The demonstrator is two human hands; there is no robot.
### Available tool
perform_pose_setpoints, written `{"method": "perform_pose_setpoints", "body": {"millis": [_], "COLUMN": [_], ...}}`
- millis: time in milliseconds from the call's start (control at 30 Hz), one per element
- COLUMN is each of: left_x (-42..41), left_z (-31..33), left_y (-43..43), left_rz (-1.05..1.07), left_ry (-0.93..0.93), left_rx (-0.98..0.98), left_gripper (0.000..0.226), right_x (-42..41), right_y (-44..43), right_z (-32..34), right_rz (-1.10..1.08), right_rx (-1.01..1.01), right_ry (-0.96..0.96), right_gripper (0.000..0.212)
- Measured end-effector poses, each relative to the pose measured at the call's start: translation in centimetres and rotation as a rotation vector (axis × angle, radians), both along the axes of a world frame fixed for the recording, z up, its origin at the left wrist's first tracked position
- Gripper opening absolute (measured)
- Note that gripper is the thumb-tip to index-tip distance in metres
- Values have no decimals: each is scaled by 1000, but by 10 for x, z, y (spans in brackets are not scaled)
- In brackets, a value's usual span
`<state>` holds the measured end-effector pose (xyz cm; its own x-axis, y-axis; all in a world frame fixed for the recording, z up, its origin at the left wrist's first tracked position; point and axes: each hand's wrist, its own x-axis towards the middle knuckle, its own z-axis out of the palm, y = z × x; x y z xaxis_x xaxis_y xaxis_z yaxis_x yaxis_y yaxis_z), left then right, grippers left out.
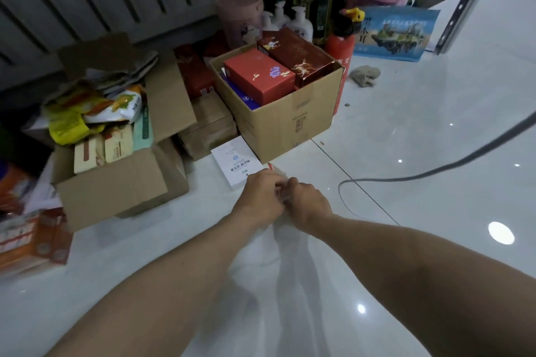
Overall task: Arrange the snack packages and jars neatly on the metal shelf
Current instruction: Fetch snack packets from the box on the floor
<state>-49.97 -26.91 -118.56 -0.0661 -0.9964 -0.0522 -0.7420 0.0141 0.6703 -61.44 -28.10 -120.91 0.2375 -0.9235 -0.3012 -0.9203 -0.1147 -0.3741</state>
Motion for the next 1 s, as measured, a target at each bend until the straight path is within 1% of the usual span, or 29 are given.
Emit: {"method": "perform_pose_setpoints", "body": {"millis": [67,133,200,267,333,433,500,533,600,633,700,733,767,867,933,1000], "left_x": [2,7,12,18,22,26,26,26,25,25,24,25,24,13,4,-4], "left_z": [8,16,18,17,19,24,30,35,46,53,70,78,86,122,153,193], "left_y": [3,8,12,14,15,16,16,16,15,15,17,17,18,16,11,5], "left_rz": [-2,5,-9,5,60,144,194,233,325,359,377,373,377,393,379,318], "left_ry": [38,100,132,121,155,181,207,270,466,551,665,705,740,825,828,812], "left_rx": [34,122,173,180,186,161,172,214,339,393,442,423,381,243,152,79], "left_gripper": [10,17,35,54,65,72,77,81,94,98,105,105,98,63,57,59], "right_x": [-2,-4,-7,-10,-12,-14,-17,-18,-19,-21,-25,-28,-30,-33,-36,-42], "right_y": [5,9,12,15,16,12,5,2,-3,-5,-11,-13,-14,-17,-18,-19], "right_z": [5,10,18,30,40,42,41,45,60,69,86,96,107,150,185,223], "right_rz": [17,37,25,-16,-54,-140,-212,-255,-309,-320,-315,-308,-300,-293,-257,-222], "right_rx": [-23,-16,-6,-4,7,-16,-13,34,177,242,320,339,355,411,444,391], "right_ry": [32,63,86,70,14,-198,-406,-543,-793,-879,-977,-1004,-1028,-1120,-1205,-1240], "right_gripper": [26,24,23,25,27,21,18,17,14,11,3,2,4,17,27,33]}}
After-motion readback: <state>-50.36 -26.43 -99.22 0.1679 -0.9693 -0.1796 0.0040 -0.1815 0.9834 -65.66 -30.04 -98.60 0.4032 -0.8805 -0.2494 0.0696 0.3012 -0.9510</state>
